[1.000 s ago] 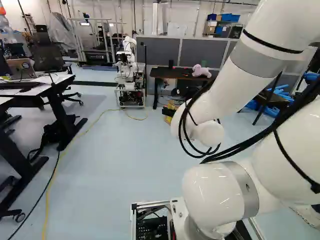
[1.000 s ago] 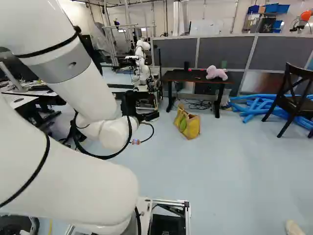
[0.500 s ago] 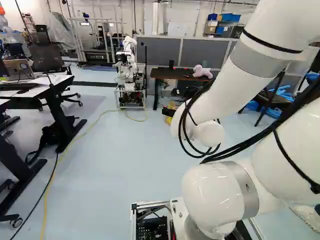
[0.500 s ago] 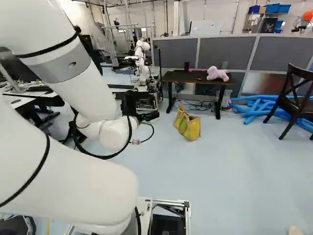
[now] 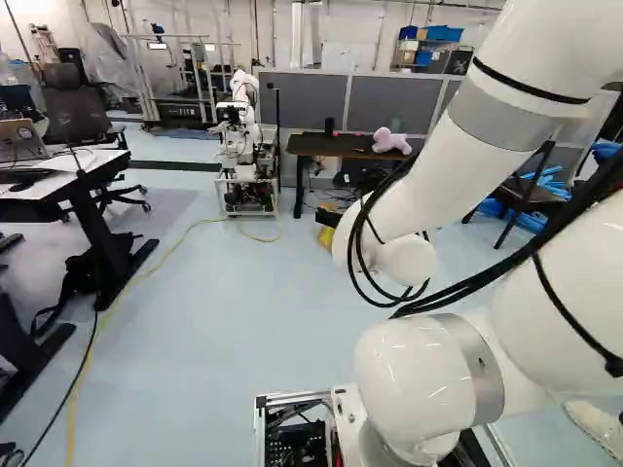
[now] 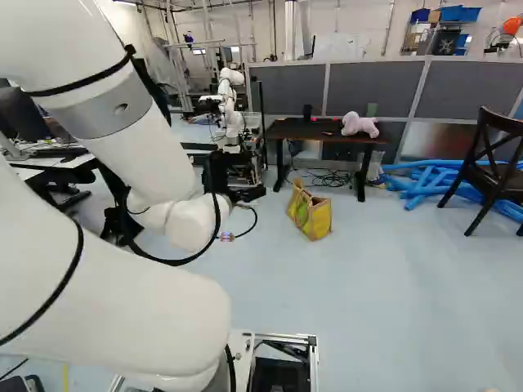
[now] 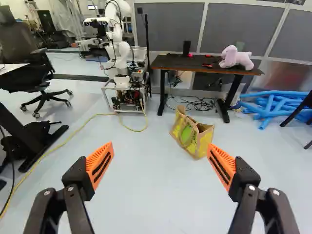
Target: Pick up the bag on the ground and place it on the table
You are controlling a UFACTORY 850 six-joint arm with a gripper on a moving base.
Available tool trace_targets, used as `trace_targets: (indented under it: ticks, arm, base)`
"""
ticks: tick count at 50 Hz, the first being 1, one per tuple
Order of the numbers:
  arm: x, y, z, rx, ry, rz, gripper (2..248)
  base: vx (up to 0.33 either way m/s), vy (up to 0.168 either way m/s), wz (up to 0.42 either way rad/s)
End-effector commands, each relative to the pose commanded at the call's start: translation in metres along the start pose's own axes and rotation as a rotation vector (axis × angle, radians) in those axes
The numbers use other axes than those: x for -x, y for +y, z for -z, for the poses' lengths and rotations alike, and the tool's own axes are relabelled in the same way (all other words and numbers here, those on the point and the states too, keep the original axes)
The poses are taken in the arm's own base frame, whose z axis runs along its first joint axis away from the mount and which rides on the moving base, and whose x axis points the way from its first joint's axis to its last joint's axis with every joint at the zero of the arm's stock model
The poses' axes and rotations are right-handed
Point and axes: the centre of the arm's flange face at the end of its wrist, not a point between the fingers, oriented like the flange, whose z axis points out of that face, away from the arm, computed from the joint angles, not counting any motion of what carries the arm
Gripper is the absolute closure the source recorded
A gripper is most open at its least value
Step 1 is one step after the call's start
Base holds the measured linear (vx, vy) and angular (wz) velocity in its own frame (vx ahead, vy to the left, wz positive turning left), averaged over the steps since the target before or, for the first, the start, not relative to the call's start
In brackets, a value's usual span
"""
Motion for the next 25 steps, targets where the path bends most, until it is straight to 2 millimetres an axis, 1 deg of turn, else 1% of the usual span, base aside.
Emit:
trace_targets:
  ticks: [20,25]
  arm:
    - [0.0,0.0,0.0,0.0,0.0,0.0,3]
    - [0.0,0.0,0.0,0.0,0.0,0.0,3]
  base:
    - [0.159,-0.079,-0.185]
    - [0.155,-0.055,-0.073]
